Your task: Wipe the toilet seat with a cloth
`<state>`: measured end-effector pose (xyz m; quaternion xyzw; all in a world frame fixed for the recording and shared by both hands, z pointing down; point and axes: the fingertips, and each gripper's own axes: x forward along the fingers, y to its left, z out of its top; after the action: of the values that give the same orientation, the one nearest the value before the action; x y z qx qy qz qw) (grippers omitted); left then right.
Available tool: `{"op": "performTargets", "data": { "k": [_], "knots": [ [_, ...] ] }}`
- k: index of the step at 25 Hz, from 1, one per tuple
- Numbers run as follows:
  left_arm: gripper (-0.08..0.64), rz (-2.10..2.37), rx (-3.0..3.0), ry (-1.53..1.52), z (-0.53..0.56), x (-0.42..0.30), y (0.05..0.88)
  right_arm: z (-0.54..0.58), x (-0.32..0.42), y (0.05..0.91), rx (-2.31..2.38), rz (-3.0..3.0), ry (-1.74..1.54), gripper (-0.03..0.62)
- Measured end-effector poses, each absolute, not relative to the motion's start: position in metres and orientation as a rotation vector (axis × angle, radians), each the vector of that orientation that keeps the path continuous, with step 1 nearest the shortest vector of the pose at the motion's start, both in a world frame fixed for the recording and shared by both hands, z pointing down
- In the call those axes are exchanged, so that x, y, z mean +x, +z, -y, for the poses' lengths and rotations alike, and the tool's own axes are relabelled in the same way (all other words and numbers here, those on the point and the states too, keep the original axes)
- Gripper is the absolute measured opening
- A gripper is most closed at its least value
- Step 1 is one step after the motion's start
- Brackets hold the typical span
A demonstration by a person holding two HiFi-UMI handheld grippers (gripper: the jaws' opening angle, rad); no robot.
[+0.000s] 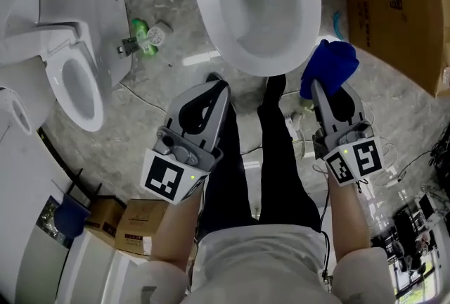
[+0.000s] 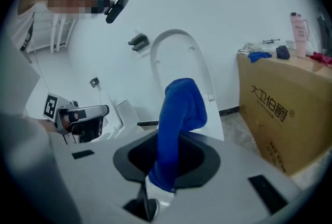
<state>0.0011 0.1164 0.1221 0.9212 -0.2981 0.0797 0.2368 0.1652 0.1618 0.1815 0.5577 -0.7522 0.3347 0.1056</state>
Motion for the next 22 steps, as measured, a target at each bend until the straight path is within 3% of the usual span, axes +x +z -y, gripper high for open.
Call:
{"op": "performTargets", "data": {
  "k": [22],
  "knots": [
    [0.009,0.813,2.436,0.247,-0.116,-0.031,0.175,-0.038,0.167,0.281,1.560,2.151,0.870,0.077]
  ]
}}
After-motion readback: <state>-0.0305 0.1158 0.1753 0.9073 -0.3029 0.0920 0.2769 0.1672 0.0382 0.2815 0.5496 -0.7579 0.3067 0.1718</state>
